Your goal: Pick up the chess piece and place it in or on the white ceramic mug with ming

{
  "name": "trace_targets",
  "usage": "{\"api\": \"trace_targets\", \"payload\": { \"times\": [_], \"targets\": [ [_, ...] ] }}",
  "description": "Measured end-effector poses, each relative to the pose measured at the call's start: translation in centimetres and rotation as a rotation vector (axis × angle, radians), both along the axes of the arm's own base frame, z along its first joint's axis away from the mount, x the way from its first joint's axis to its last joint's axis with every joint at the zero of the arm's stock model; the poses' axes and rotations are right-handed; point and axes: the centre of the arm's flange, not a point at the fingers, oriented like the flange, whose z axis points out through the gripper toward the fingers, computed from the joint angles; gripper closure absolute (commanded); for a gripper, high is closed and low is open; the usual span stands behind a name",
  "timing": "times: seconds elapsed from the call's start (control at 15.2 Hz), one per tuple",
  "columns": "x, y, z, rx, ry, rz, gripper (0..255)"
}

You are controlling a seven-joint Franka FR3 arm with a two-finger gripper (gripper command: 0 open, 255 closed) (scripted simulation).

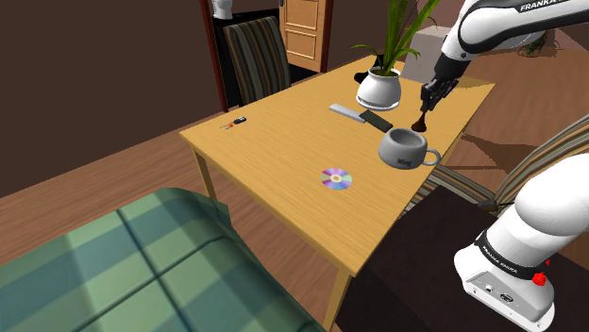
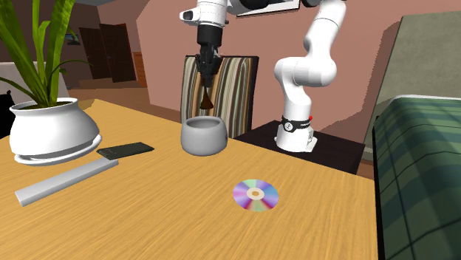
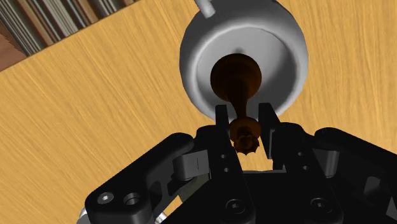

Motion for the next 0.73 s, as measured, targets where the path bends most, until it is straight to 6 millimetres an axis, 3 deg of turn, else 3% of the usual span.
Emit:
{"api": "trace_targets", "payload": {
  "times": [0.46, 0.73],
  "targets": [
    [-0.1, 0.2, -3.8, 0.0, 0.0, 0.0, 255],
    [-0.1, 0.1, -4.6, 0.0, 0.0, 0.0, 255]
  ]
}}
